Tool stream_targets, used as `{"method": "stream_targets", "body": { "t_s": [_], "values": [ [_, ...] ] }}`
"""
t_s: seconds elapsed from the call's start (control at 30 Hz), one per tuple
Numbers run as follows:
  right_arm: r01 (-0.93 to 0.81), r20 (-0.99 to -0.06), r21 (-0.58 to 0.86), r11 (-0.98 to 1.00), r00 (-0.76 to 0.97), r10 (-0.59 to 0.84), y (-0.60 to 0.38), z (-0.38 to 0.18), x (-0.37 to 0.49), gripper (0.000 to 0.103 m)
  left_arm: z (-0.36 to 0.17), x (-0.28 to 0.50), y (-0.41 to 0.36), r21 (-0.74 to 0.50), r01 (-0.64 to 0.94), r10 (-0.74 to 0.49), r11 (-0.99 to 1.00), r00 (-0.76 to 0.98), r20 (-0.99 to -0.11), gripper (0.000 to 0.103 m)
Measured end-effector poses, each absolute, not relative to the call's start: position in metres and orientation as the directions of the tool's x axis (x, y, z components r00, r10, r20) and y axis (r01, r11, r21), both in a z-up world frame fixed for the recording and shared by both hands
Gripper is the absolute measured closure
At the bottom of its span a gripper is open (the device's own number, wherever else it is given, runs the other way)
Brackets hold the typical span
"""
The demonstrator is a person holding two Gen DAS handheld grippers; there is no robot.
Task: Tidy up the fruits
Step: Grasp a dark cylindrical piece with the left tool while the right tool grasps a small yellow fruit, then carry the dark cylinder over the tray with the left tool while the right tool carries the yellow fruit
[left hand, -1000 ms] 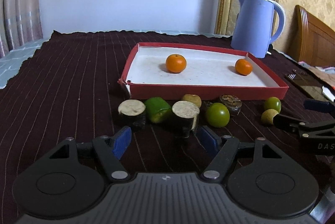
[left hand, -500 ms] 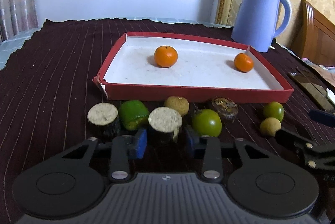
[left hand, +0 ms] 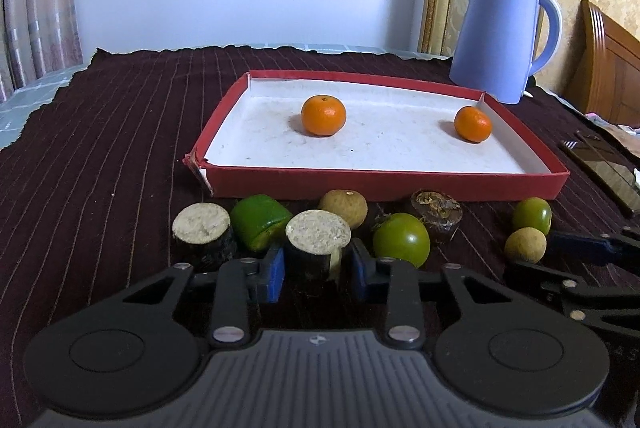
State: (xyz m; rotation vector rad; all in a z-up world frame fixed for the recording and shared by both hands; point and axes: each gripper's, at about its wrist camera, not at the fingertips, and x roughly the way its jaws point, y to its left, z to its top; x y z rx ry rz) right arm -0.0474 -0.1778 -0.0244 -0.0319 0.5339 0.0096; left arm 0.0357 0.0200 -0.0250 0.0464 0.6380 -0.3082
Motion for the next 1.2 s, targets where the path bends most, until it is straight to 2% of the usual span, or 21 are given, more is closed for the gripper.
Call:
{"method": "stream_targets", "body": {
  "t_s": [0.17,0.2,0.23,0.27,0.33,1.2],
  "values": [
    [-0.010,-0.530,-0.059,0.998,0.847,-0.023,-0.172,-0.023,-0.036,0.055,-0.027,0.037,0.020,-0.049,0.303,-0.272,0.952,0.760,-0.591,0.071],
    [-0.012,-0.538,-0.057,0.998,0.843,-0.021,-0.173,-0.023,-0.033,0.058,-0.027,0.037,0.020,-0.047,0.303,-0.271,0.952,0.761,-0.590,0.071],
    [-0.013,-0.548,-0.054,0.998,0.836,-0.019,-0.173,-0.023,-0.031,0.068,-0.027,0.037,0.020,-0.045,0.304,-0.271,0.952,0.762,-0.589,0.071],
    [-0.016,-0.556,-0.047,0.999,0.831,-0.013,-0.173,-0.023,-0.028,0.073,-0.027,0.036,0.020,-0.045,0.304,-0.271,0.952,0.762,-0.588,0.071],
    [-0.016,-0.554,-0.060,0.998,0.833,-0.020,-0.171,-0.023,-0.028,0.075,-0.027,0.036,0.021,-0.050,0.304,-0.274,0.951,0.762,-0.587,0.071],
    [0.014,-0.445,-0.015,1.000,0.895,-0.020,-0.183,0.004,-0.040,0.075,0.007,0.024,0.005,0.015,0.352,-0.292,0.936,0.798,-0.527,0.071]
  ]
}}
